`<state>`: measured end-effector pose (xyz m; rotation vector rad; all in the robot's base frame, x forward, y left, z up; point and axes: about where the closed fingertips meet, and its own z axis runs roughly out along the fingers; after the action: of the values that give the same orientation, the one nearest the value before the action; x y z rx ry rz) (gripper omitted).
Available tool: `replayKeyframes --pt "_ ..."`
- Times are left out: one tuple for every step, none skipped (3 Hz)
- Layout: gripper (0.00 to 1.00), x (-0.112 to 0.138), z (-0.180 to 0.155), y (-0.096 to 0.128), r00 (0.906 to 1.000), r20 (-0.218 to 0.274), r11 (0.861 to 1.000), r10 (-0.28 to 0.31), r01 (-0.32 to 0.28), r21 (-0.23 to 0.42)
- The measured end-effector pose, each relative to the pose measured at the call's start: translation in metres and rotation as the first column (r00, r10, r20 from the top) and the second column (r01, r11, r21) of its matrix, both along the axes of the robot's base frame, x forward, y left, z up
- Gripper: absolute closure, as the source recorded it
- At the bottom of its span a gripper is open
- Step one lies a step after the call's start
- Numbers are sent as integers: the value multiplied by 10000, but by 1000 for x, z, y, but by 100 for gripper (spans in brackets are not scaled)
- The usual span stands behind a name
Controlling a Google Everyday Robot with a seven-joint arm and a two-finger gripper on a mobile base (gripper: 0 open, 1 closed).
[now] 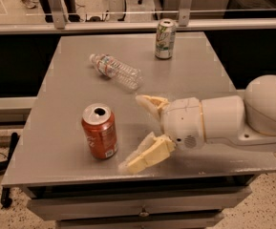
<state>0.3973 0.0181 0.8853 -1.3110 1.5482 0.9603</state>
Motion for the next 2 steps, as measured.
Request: replayKeyframes --pt "0 1 -13 26 9986 463 9955 266 -307 896" --pt "0 0 -23 49 9951 823 9865 540 -659 1498"
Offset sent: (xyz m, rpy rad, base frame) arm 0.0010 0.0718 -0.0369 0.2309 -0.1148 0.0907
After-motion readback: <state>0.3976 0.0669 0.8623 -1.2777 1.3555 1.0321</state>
